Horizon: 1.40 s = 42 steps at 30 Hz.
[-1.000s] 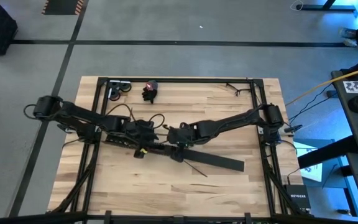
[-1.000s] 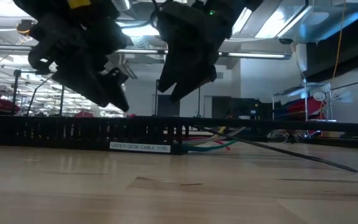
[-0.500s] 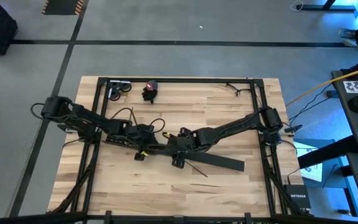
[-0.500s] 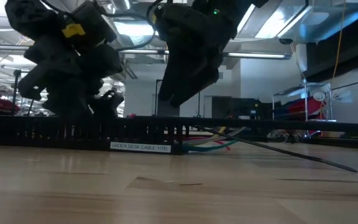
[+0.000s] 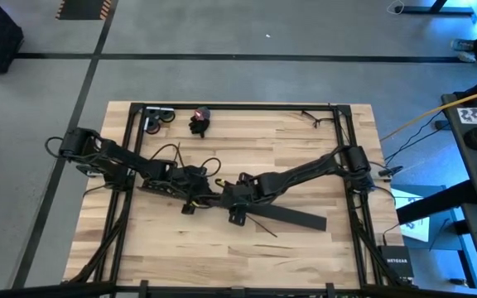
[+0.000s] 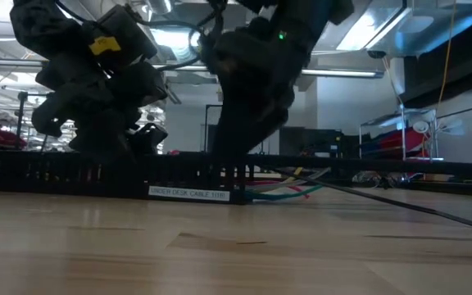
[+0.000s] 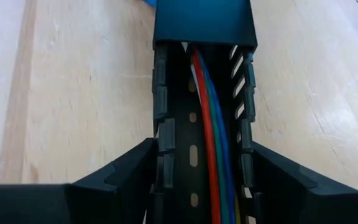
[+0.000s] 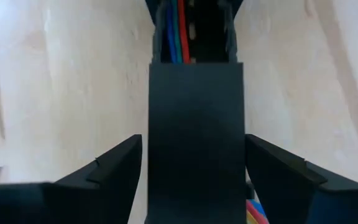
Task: Ziptie cables
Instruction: Close the black cable duct with the cable duct cover
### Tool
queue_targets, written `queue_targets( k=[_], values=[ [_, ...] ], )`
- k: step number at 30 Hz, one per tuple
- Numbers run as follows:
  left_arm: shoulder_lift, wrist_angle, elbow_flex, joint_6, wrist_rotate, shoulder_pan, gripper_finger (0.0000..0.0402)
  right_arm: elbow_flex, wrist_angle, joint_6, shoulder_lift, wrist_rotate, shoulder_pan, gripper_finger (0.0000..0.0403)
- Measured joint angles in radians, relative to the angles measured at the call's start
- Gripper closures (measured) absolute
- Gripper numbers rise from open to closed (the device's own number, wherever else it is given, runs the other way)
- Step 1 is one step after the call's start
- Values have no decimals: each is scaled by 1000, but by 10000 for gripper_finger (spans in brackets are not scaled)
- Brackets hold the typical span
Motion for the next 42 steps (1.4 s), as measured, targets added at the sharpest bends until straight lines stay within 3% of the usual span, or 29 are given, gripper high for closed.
queue_targets(
  k=[8, 13, 29, 37, 42],
  values=[
    [0, 2, 0, -17, 0, 0, 186, 1, 11, 25, 43, 26, -6, 138],
    [0, 0, 0, -13, 5, 0, 187, 0, 61, 13, 47, 12, -7, 184],
    [2, 24, -2, 4, 16, -1, 188, -3, 313, 23, 101, -13, -48, 179],
    [58, 79, 3, 4, 53, -8, 185, 54, 285, 10, 144, -14, -45, 174],
    [80, 129, 16, 0, 49, -14, 151, 60, 284, -8, 148, -18, -46, 169]
  ],
)
